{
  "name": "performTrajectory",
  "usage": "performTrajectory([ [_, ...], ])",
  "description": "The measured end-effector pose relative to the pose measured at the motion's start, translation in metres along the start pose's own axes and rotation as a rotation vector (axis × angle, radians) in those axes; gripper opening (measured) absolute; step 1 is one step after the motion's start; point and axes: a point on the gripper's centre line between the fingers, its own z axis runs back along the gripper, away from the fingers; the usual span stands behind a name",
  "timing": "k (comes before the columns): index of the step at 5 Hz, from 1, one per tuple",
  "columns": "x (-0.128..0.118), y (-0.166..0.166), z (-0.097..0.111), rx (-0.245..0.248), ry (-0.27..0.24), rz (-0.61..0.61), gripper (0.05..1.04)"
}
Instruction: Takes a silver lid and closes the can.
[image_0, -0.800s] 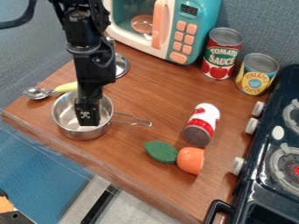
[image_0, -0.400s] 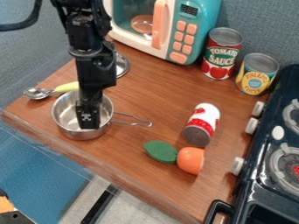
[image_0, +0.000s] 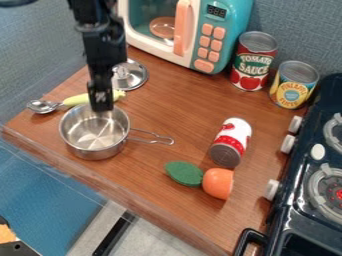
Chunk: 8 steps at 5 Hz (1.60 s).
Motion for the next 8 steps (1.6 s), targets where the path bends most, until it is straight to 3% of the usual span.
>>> performTrajectory([
  [1, 0.002, 0.037, 0.002, -0.001, -0.014, 0.075, 0.999],
  [3, 0.005, 0.086, -0.014, -0.072, 0.078, -0.082, 0.999],
  [4, 0.012, 0.102, -0.024, -0.121, 0.069, -0.249, 0.999],
  [5, 0.016, 0.114, -0.033, -0.134, 0.061, -0.307, 0.999],
  [6, 0.017, 0.123, -0.047, -0.125, 0.080, -0.324, 0.999],
  [8, 0.026, 0.134, -0.051, -0.028, 0.086, -0.348, 0.999],
])
